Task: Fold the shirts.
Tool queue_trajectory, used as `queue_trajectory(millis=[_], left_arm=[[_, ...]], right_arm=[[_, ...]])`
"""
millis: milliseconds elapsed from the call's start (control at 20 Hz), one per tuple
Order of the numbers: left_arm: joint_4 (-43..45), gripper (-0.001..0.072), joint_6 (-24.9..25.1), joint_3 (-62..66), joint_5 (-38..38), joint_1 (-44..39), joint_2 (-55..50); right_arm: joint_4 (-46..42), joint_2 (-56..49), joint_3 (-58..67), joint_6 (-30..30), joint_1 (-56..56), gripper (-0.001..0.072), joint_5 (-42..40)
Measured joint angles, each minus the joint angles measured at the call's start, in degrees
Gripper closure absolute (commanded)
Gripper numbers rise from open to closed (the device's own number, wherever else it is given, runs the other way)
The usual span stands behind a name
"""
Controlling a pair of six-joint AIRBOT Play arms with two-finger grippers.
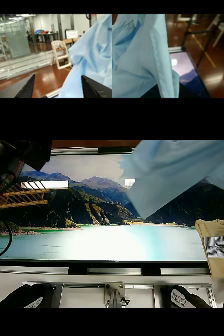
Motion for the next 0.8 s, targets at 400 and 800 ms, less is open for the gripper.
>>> queue_trajectory(millis=[400,800], left_arm=[[0.0,0.0021,-1.0,0.0,-5.1,0.0,0.2],[0.0,0.0021,-3.2,0.0,-10.3,0.0,0.2]], right_arm=[[-4.0,1.0,0.0,6.0,-24.2,0.0650,-2.9],[-9.2,-1.6,0.0,12.1,-35.3,0.0650,-7.0]])
